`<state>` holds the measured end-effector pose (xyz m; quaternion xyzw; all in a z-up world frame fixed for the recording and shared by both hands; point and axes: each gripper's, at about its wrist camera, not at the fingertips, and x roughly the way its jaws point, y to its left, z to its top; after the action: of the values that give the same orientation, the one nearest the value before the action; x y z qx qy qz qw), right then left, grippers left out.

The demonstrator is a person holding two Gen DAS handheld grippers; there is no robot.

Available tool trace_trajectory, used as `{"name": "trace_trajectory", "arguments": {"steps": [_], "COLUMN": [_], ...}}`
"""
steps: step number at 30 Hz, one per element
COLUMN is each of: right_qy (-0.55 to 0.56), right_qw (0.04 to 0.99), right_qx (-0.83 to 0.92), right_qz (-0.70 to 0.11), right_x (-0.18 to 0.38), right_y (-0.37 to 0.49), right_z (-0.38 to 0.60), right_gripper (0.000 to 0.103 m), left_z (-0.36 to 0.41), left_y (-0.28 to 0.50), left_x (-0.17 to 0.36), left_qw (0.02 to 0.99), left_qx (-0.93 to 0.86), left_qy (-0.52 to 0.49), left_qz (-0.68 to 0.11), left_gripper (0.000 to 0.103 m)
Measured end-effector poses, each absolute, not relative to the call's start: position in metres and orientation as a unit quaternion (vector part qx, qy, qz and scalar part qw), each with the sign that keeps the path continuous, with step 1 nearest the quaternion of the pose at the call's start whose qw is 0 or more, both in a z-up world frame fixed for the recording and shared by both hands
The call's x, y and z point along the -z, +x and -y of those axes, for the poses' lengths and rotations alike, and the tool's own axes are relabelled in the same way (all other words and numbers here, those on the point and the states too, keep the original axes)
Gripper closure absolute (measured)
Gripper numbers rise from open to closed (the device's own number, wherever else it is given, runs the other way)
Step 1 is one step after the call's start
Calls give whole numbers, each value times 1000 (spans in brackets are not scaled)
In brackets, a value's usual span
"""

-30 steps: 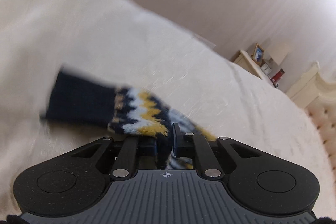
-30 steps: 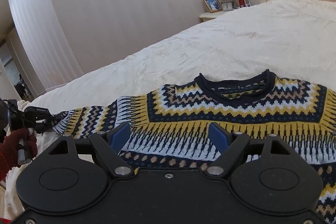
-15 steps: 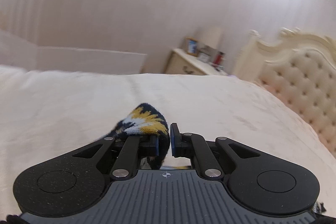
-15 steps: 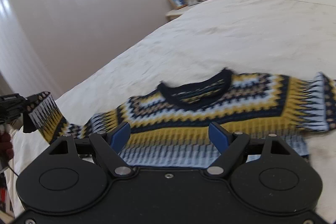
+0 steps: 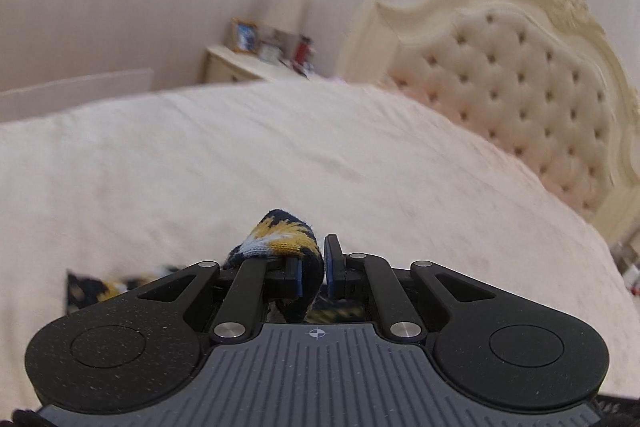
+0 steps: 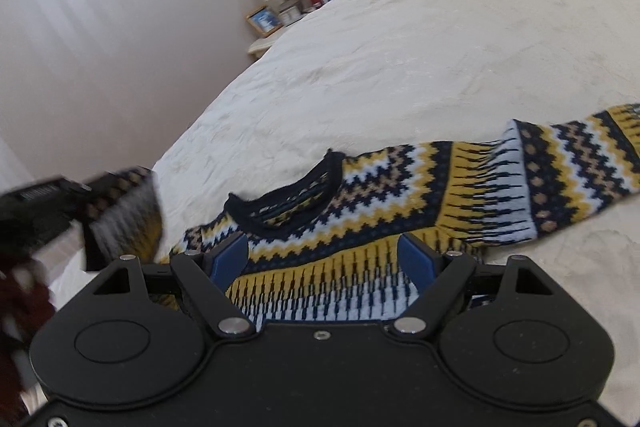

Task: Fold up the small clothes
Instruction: 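Carry the held sleeve across the sweater body and open the left gripper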

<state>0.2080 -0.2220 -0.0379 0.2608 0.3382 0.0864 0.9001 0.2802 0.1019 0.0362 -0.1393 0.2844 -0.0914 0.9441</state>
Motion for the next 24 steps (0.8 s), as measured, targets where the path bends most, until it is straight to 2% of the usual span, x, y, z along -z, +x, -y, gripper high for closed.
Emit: {"name": "trace_trajectory", "arguments": {"steps": [10,12,14,15,17,19,22,24], "right_qy": [295,298,300,302,305,306,300,299], "right_qw": [898,898,897,896,895,897,904,905], "right_qx": [-57,-55,-52,-50,-46,-39,-21,-9], "right_qz": [-321,-320,-322,-323,-322,-317,-305,-301], "right_x": [35,36,37,37,37,36,32,33], "right_y": [207,207,209,209,210,209,208,206], "right_z": [252,256,257,256,258,259,265,271], "right_gripper": [20,20,20,20,19,19,19,19], "left_z": [-33,-28,-26,-21,-13,-7,4,11], "left_y": [271,272,272,273,271,267,262,261], "left_x": [21,28,33,35,40,42,45,49], "left_qw": [923,921,917,915,910,913,915,911], "left_qx": [127,133,151,162,185,198,205,215], "left_qy": [-121,-113,-112,-111,-108,-95,-72,-58], "left_qz": [-341,-347,-351,-352,-354,-345,-341,-347], "left_gripper": [93,86,63,57,24,18,15,6]}}
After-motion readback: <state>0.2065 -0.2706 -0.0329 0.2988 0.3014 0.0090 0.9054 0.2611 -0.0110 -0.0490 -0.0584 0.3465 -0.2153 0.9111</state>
